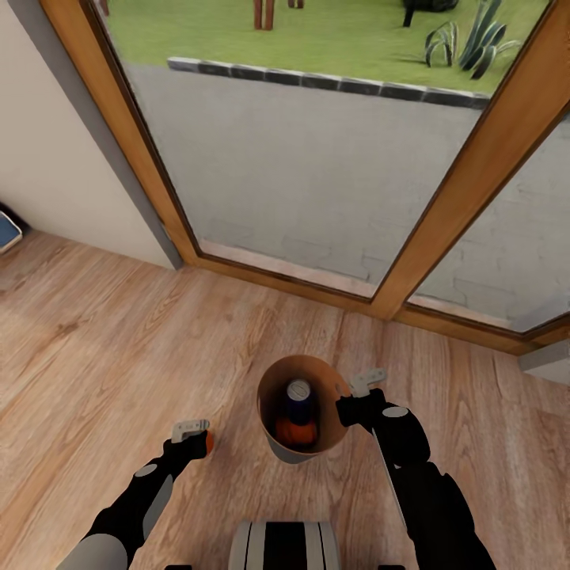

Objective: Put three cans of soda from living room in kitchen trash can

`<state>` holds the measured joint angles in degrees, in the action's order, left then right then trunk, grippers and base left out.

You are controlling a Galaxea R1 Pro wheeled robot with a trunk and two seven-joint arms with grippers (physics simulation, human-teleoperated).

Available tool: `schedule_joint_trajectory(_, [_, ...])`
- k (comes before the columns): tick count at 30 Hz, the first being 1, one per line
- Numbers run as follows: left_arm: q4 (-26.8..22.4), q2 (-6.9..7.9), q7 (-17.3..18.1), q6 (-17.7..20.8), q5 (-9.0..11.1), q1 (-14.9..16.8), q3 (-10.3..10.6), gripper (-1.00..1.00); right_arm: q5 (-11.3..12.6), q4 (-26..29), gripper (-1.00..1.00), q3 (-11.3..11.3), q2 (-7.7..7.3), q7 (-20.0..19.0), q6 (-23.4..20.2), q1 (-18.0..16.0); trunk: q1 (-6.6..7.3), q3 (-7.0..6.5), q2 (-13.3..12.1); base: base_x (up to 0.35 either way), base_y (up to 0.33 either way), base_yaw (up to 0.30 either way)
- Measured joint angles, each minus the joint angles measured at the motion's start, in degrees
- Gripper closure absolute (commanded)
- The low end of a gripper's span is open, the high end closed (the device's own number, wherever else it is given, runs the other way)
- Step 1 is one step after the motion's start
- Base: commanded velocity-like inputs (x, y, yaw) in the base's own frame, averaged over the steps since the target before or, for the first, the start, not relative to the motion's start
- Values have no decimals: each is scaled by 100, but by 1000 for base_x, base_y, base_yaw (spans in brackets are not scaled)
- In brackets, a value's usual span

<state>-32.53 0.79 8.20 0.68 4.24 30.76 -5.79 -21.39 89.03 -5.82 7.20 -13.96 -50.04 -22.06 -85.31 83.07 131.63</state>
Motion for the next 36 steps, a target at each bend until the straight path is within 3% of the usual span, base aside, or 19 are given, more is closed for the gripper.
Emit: schedule_joint_trajectory(36, [-8,10,31,53,5,0,0,100,6,-2,100,-5,0,0,-1,0,791,-646,-1444,0,0,0])
